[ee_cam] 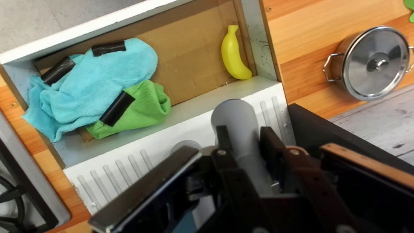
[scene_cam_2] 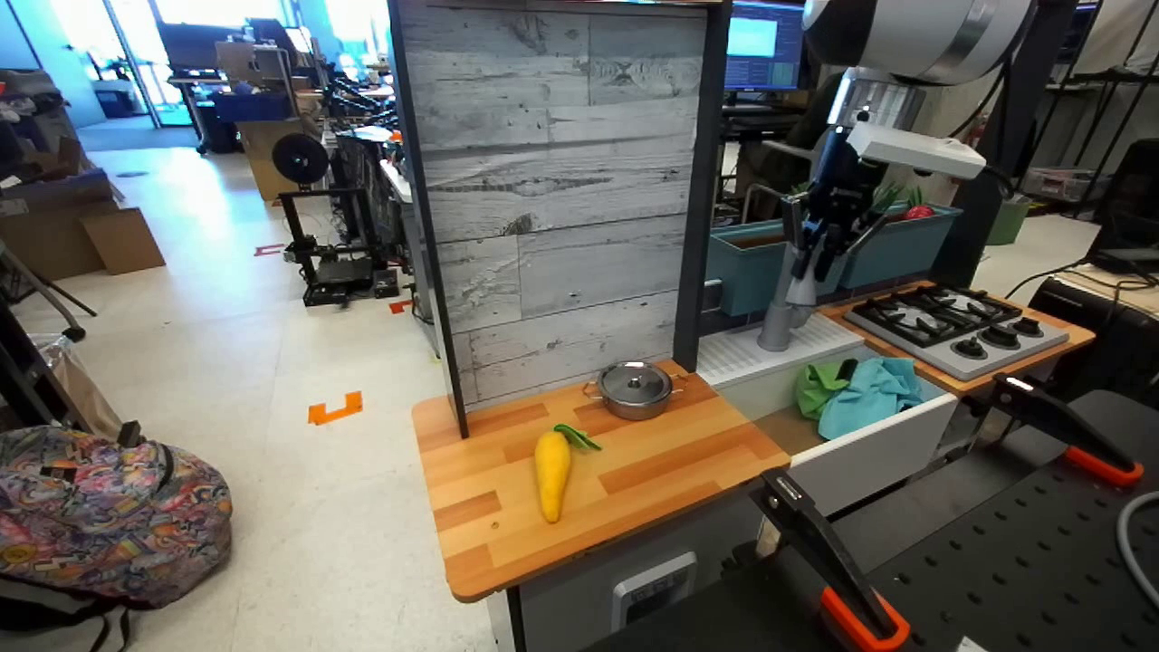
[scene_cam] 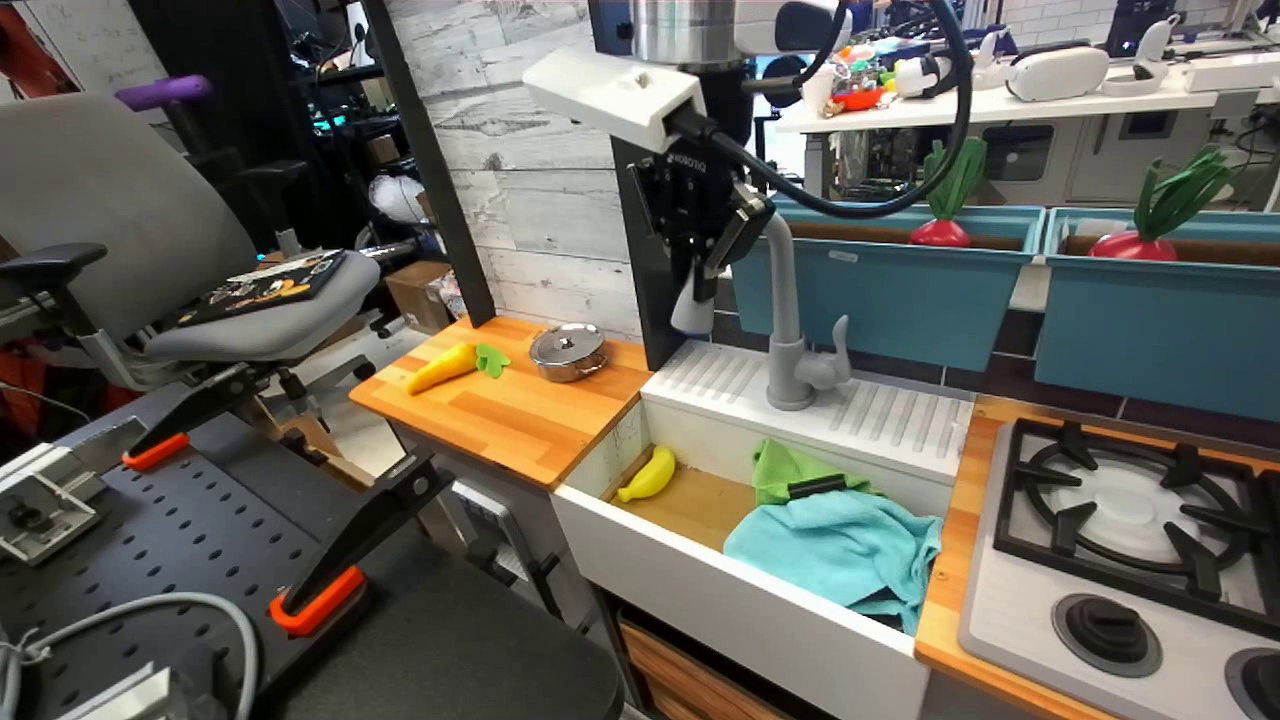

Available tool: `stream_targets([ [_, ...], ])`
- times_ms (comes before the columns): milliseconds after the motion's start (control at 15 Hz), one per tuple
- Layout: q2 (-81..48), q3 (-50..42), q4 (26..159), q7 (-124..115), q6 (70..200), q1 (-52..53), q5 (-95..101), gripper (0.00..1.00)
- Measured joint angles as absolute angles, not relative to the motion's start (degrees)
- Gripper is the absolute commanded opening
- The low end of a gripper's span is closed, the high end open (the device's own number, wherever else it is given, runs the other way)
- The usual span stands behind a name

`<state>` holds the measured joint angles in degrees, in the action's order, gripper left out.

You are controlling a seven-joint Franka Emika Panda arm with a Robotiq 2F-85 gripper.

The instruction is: Move the tap nozzle to the left

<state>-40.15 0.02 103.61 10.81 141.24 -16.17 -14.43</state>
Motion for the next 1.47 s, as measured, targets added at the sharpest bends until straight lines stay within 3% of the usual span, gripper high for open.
stream_targets([
  [67, -40.2, 0.6, 103.5, 9.9, 141.6, -16.2, -15.6, 0.07],
  [133, -40.5, 1.5, 103.2, 9.1, 142.0, -16.1, -16.9, 0.54],
  [267, -41.1, 4.1, 102.1, 7.8, 142.8, -15.8, -19.6, 0.6],
  [600, -41.5, 7.6, 100.8, 6.4, 143.7, -14.0, -23.1, 0.97],
  [1133, -41.4, 8.0, 101.6, 7.5, 144.7, -14.1, -24.0, 1.0],
  [1467, -35.3, 7.9, 110.6, 12.2, 146.6, -13.8, -22.0, 1.0],
])
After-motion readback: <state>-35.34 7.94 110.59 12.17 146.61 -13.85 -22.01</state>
